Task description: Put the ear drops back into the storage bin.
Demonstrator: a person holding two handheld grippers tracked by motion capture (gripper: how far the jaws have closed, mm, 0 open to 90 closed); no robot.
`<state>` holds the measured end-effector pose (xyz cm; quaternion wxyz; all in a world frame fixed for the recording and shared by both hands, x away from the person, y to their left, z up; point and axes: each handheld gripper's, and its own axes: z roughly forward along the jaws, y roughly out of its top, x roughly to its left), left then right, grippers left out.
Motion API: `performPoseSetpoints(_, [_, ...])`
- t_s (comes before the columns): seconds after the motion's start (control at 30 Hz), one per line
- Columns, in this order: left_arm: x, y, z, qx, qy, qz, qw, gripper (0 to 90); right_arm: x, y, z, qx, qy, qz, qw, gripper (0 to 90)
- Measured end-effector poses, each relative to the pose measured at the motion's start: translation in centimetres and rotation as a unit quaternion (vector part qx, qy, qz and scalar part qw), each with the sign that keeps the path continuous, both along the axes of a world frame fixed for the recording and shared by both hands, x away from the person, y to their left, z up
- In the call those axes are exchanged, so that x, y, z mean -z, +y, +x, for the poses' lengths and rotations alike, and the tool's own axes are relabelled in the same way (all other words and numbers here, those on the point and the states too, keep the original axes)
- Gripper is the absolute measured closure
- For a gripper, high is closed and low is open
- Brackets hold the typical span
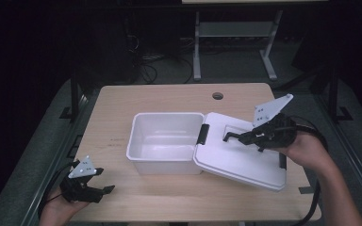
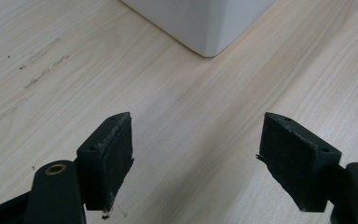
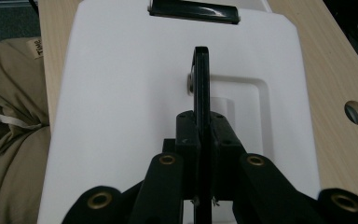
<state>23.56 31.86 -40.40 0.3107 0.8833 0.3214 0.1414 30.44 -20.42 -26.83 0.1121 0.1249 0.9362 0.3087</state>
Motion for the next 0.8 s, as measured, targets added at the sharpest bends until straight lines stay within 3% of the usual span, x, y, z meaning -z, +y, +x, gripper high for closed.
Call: performPoseSetpoints(0.8, [-0.1, 0.2, 0.0, -0.003, -0.003, -0.001, 1.0000, 25.3, -0.6, 3.2, 1.2, -0.031, -0.004, 0.004, 0.9995, 83.8])
